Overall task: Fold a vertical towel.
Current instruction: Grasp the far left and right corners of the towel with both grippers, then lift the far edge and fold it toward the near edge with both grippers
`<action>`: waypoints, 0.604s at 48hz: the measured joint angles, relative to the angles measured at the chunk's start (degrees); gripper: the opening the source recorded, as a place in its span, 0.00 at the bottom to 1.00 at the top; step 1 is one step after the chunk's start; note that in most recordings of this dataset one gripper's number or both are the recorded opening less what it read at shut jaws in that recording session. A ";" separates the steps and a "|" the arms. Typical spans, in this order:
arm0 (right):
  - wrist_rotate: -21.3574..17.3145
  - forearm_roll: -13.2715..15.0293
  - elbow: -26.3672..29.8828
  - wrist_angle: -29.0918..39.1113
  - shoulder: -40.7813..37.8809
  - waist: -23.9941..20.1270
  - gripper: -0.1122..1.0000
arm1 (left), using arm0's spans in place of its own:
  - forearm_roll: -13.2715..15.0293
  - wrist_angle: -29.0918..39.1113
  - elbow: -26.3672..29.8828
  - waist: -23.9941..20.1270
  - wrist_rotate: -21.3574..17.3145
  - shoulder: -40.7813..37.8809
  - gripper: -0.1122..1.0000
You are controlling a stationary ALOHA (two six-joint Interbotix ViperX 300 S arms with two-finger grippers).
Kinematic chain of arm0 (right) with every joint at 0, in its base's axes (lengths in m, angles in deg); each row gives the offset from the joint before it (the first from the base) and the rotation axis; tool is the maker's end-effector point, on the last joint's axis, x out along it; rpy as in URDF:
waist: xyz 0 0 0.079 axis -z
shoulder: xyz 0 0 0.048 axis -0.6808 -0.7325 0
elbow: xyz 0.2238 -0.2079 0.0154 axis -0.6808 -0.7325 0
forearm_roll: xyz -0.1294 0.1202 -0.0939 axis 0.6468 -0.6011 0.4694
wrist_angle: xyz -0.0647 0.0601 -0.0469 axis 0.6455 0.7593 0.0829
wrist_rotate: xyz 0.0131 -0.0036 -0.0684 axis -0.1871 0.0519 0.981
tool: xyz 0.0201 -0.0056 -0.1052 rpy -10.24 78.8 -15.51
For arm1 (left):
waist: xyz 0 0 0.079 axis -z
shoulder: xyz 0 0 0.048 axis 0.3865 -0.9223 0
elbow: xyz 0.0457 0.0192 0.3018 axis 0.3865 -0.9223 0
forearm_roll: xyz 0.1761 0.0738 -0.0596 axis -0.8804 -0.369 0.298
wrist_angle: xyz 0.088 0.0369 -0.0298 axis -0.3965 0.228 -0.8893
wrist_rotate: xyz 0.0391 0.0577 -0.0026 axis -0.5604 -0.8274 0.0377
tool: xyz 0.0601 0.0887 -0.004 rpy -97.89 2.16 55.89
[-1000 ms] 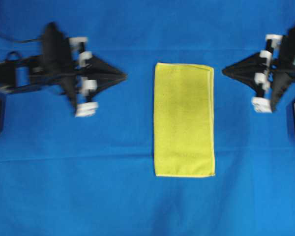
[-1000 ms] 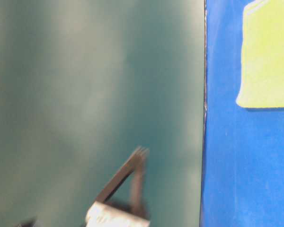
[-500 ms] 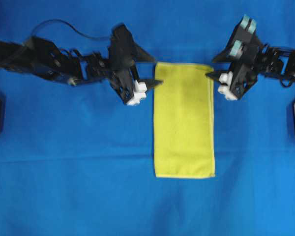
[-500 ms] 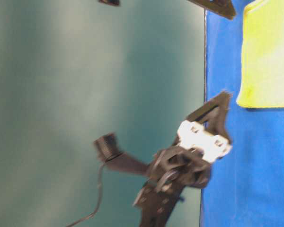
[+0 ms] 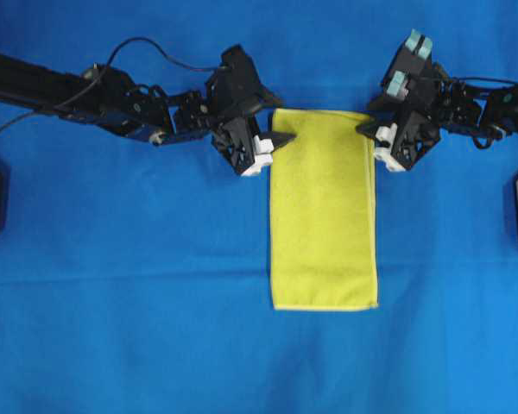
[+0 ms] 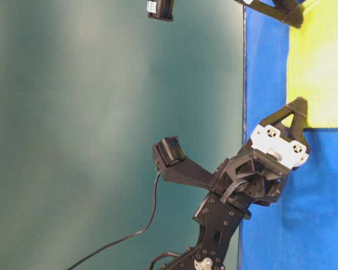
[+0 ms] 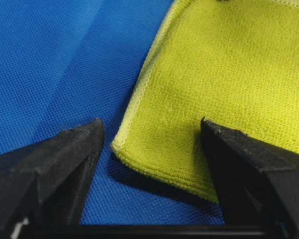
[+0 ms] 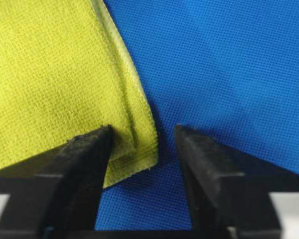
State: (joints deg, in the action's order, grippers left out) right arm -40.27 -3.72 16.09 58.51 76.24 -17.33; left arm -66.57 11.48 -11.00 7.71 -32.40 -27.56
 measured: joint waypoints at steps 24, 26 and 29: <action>-0.09 0.97 0.18 0.09 0.00 -0.18 0.15 | 0.00 1.85 0.53 0.18 -0.88 0.00 0.16; -0.09 0.97 0.09 0.09 0.09 -0.18 0.15 | 0.00 1.93 0.53 0.26 -0.88 0.09 0.16; -0.18 0.97 0.09 0.09 0.35 -0.09 0.15 | 0.00 2.20 0.62 0.09 -1.23 0.44 0.16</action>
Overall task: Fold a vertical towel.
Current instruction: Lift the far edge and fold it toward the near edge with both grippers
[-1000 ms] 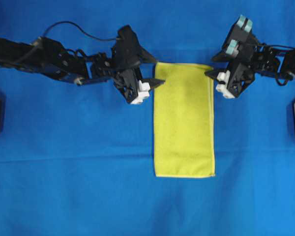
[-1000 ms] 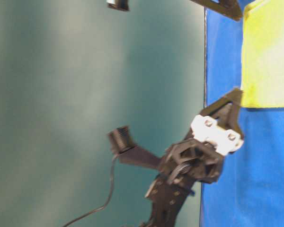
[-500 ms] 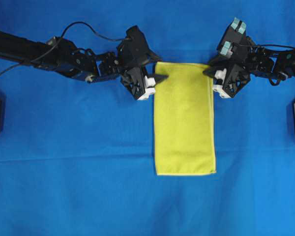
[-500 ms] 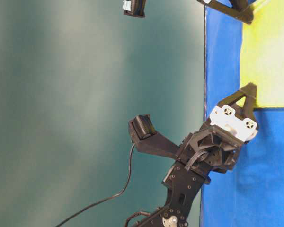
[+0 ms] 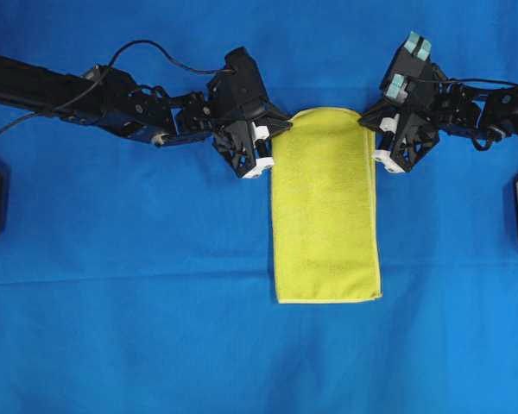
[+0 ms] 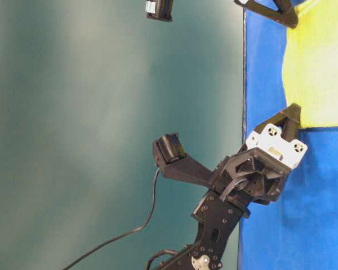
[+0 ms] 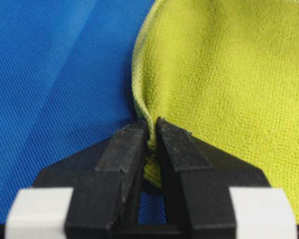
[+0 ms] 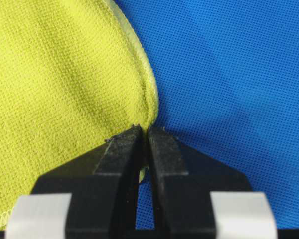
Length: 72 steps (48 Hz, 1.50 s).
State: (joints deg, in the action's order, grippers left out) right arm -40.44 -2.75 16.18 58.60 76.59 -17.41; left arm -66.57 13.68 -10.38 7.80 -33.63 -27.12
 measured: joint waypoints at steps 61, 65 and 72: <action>1.14 -1.14 -1.05 13.27 23.20 -4.48 0.15 | 0.00 10.37 -0.79 2.20 -4.92 13.62 0.16; 0.26 -1.58 -2.37 14.59 26.02 -6.86 0.15 | 0.00 10.63 -1.49 4.04 -4.31 14.68 0.16; -1.67 -1.85 -3.34 16.00 28.21 -11.43 0.15 | -0.09 11.78 -2.29 7.82 -2.72 15.38 0.16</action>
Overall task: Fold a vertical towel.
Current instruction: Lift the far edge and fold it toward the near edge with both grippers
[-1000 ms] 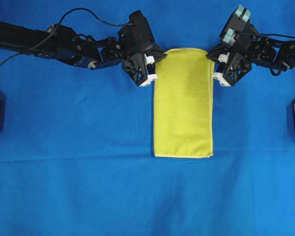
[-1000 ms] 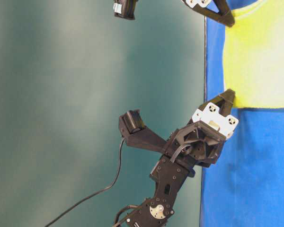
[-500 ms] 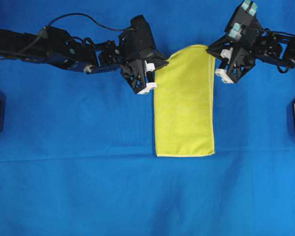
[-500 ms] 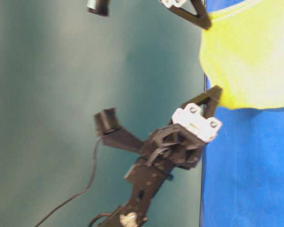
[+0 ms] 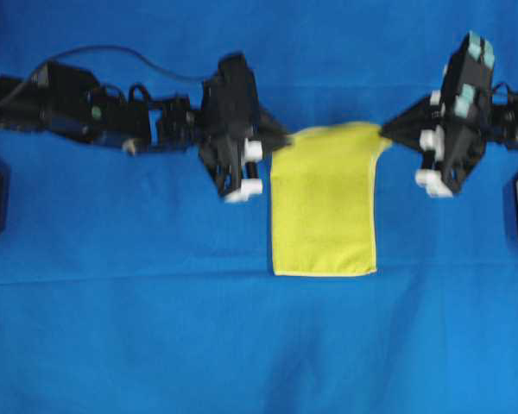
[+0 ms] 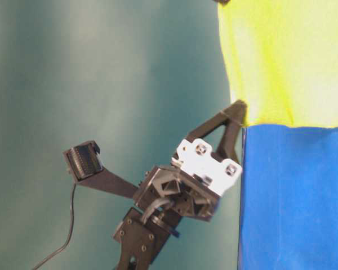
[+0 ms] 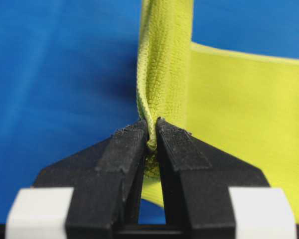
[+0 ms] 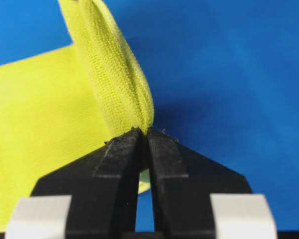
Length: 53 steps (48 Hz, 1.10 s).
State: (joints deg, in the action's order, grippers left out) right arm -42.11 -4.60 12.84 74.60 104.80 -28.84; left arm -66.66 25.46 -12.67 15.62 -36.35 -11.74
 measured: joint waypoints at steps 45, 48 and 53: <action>-10.11 -0.09 0.09 -4.13 -15.12 -15.56 0.15 | 0.09 -0.88 2.11 10.99 8.35 -8.00 0.16; -10.46 -0.09 0.09 -4.13 -15.12 -15.82 0.15 | 0.09 -0.88 2.11 10.99 8.44 -8.00 0.16; -11.16 -0.09 0.18 -4.13 -15.12 -16.88 0.15 | 0.09 -0.88 2.11 11.34 8.53 -8.00 0.16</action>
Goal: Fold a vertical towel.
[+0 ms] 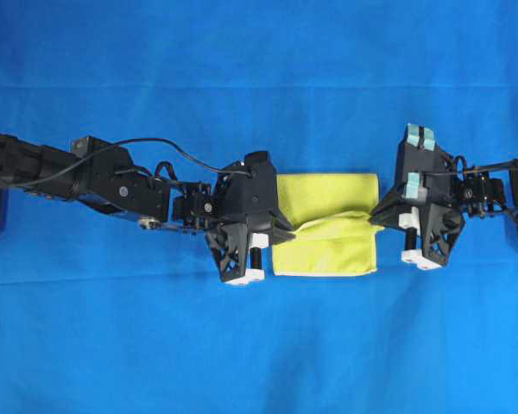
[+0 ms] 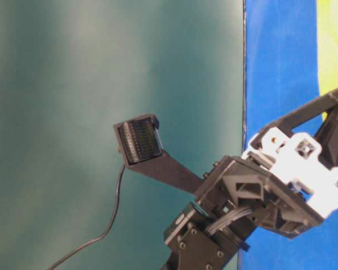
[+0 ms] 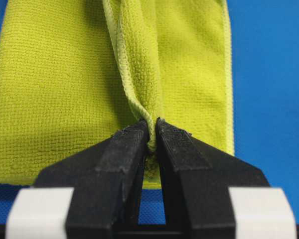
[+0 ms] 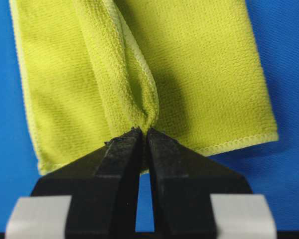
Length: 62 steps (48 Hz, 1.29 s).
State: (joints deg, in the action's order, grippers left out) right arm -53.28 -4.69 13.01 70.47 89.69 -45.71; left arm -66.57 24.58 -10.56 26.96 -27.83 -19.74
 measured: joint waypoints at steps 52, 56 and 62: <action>-0.53 2.99 3.08 4.66 14.33 -8.26 0.55 | -0.09 5.98 -6.50 0.79 -4.22 17.67 0.56; -0.62 4.22 3.08 5.36 18.46 -7.21 0.55 | -0.09 6.15 -7.56 0.00 -4.57 20.74 0.56; -0.53 6.15 3.16 7.21 23.99 -5.71 0.55 | -0.09 6.24 -9.40 -0.70 -5.01 24.87 0.56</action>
State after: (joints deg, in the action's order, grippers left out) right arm -53.80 1.47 16.18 77.67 113.68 -51.43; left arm -66.66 30.82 -19.96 26.25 -32.84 5.13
